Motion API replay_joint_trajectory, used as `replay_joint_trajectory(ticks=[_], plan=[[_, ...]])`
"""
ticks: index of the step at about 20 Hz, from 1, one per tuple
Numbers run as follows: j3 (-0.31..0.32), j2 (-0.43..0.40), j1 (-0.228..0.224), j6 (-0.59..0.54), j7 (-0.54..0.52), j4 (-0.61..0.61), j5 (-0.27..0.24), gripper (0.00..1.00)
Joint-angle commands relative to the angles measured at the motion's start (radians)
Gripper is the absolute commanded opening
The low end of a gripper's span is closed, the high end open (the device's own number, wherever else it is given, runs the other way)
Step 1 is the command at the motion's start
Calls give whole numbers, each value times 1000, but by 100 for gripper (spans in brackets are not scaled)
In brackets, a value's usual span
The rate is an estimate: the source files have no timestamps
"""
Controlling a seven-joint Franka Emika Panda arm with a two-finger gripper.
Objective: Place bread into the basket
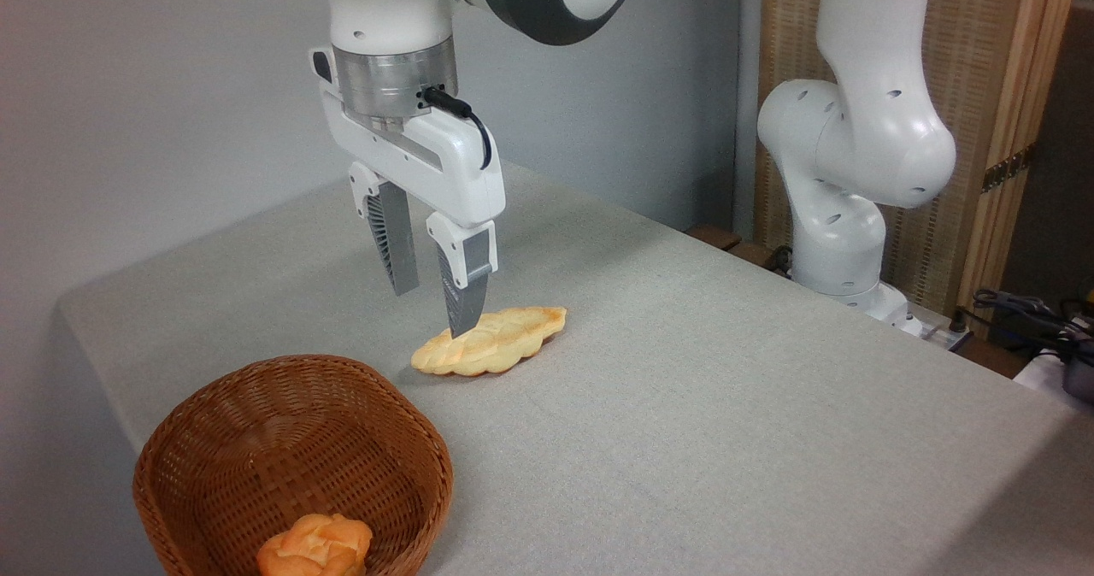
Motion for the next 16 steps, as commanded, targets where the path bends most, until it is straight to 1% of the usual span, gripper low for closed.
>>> replay_joint_trajectory(ticks=[1, 16], plan=[[3, 7, -1, -27, -17, 29, -13, 100], [4, 5, 0, -30, -6, 27, -13, 100]])
